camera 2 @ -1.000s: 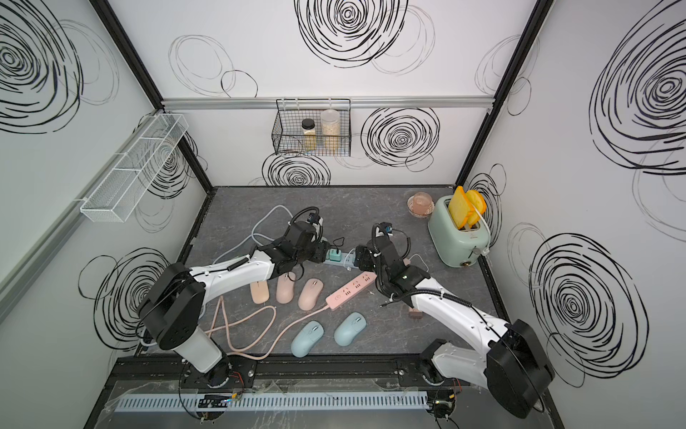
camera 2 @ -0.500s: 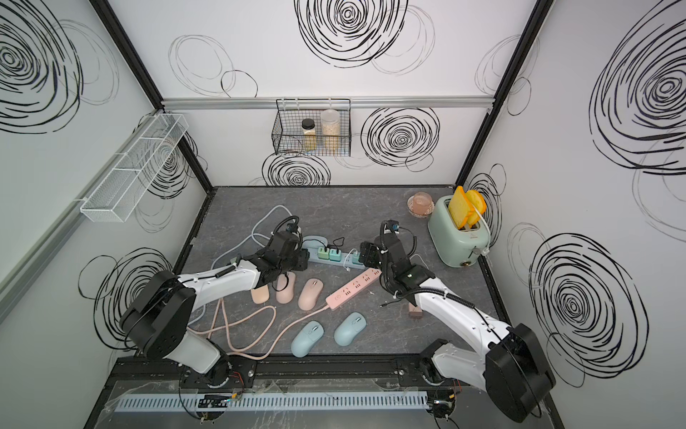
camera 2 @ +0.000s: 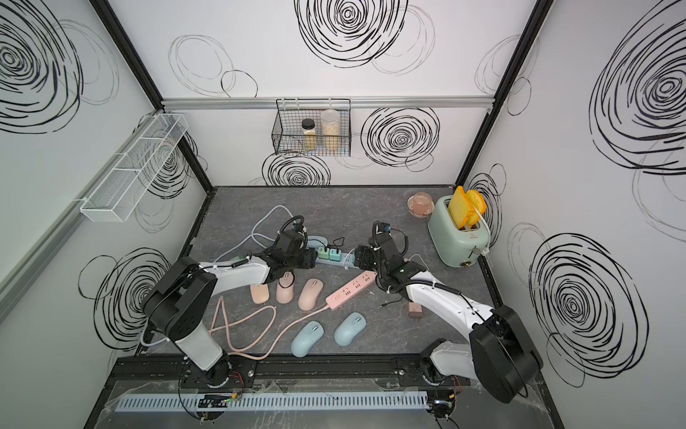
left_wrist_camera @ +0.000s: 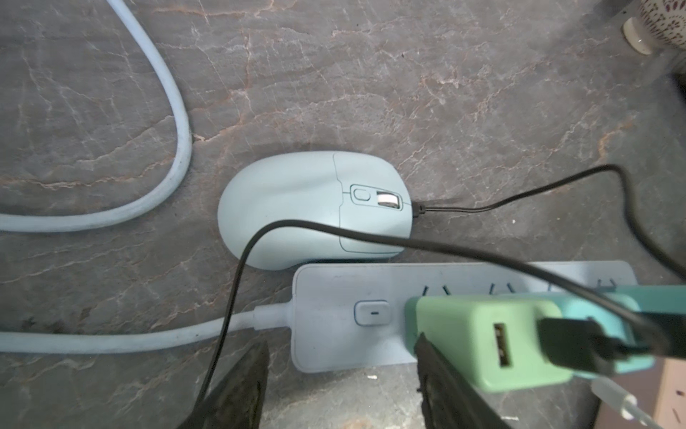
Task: Unplug the wireless mouse
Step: Remove the plug from the socket.
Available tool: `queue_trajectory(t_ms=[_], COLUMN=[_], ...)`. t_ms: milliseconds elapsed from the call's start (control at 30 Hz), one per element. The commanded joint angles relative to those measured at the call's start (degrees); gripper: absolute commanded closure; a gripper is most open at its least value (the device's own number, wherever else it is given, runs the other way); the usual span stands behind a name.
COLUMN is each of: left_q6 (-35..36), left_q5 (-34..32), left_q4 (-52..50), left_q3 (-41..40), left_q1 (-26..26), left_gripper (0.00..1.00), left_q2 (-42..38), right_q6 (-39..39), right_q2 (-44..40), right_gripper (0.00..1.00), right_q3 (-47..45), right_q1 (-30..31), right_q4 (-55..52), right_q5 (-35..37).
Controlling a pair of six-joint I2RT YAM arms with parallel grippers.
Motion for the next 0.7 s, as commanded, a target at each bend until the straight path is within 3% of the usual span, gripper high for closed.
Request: queue_trajectory(t_ms=[0,667], left_q6=[-0.5,-0.98], left_q5=[0.79,1.51], left_q4=[3.21,5.47], left_q3=[0.49,-1.73], left_q1=[0.44,-0.59], left_gripper=[0.33,0.35], left_q2=[1.33,2.82], right_q6=[0.37,6.36], right_q2=[1.8,19.18], right_gripper=[0.22,0.26], right_q3=[3.1,11.34], right_q1=[0.73,4.43], right_q4=[0.83,-5.43], right_q5=[-0.68,9.32])
